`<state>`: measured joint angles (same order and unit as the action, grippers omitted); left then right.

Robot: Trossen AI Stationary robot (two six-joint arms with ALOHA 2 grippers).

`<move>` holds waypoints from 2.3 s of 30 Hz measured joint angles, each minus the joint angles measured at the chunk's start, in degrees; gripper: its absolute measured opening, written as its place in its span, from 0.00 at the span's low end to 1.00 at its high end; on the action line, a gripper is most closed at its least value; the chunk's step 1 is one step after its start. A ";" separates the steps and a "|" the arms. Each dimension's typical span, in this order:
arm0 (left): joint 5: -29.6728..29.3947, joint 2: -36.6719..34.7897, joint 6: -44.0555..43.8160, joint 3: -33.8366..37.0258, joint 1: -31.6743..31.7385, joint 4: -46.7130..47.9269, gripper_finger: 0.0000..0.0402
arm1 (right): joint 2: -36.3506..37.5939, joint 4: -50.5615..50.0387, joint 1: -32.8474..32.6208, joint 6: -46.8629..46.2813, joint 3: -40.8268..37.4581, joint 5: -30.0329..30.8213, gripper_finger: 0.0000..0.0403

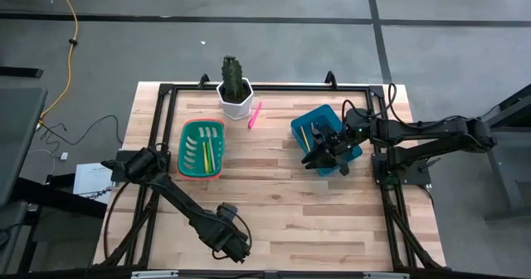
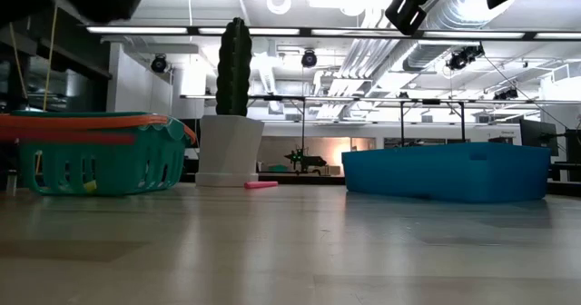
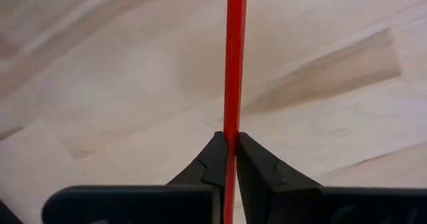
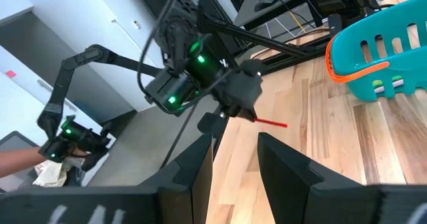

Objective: Sort pens & pencils
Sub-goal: Put the red pencil into the blue bin

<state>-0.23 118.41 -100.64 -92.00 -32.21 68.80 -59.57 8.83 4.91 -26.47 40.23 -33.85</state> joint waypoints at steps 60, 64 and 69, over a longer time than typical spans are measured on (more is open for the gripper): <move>-18.10 -34.10 49.07 14.83 40.65 15.99 0.05 | 0.00 -0.04 0.04 -1.13 0.00 3.47 0.27; -18.47 -34.10 54.38 14.83 42.95 10.21 0.05 | 0.00 -0.04 1.45 -1.13 0.00 3.63 0.27; -18.84 -34.10 58.81 14.83 44.45 2.10 0.05 | 0.00 -0.01 4.19 -2.00 0.00 3.61 0.27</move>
<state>-19.07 84.31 -41.83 -77.17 12.24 70.89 -59.57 8.82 9.10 -28.47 40.23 -30.24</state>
